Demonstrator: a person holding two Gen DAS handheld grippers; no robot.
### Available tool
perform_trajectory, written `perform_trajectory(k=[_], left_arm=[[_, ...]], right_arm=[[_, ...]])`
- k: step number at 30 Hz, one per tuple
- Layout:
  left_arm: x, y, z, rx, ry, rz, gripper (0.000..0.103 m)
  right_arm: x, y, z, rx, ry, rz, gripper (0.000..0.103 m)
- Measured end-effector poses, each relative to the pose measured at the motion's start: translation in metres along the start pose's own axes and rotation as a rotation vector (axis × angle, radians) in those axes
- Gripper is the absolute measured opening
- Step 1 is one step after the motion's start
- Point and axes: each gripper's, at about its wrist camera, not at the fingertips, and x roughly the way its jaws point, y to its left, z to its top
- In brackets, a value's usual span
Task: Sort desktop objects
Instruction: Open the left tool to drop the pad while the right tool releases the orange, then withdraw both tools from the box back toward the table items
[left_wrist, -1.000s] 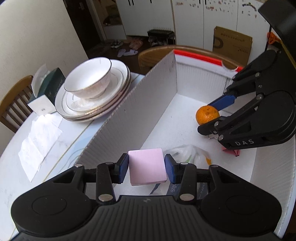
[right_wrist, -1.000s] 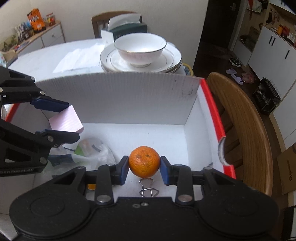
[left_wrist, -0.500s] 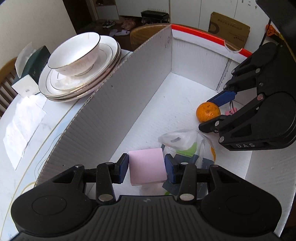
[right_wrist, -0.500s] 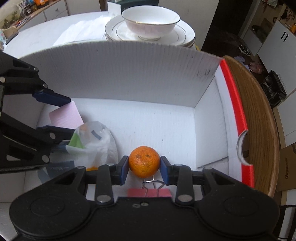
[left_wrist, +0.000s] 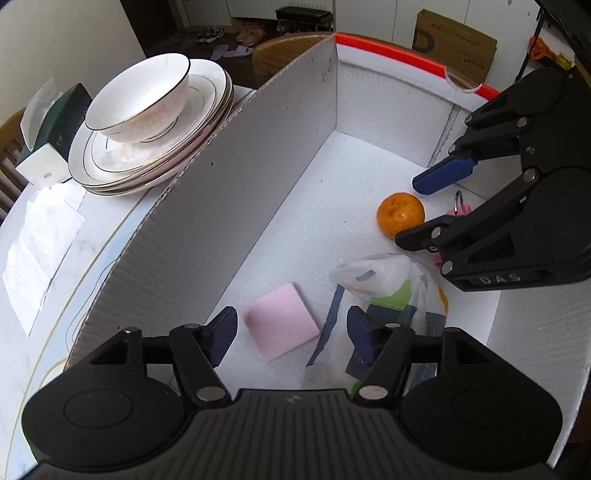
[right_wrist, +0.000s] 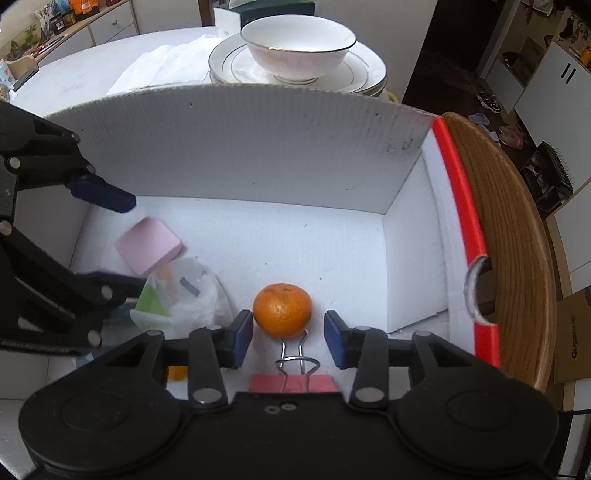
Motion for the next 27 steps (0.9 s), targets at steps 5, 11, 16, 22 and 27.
perform_trajectory(k=[5,11,16,22,27], left_arm=[[-0.014,0.002,-0.006,-0.024,-0.044,-0.006,0.065],[-0.038,0.004,-0.014,-0.07,-0.118,-0.01,0.065],[-0.061,0.001,-0.021,-0.103,-0.184,-0.026,0.065],[-0.086,-0.01,-0.032,-0.12,-0.25,-0.033,0.065],[-0.106,-0.019,-0.045,-0.124,-0.295,-0.039,0.065]], right_arm=[[-0.015,-0.005,0.0,0.006,-0.037,0.015,0.05],[-0.043,-0.002,-0.01,0.005,-0.096,0.055,0.054],[-0.067,0.001,-0.017,0.027,-0.143,0.094,0.055],[-0.094,0.006,-0.028,0.05,-0.213,0.123,0.064],[-0.11,0.016,-0.036,0.045,-0.257,0.124,0.065]])
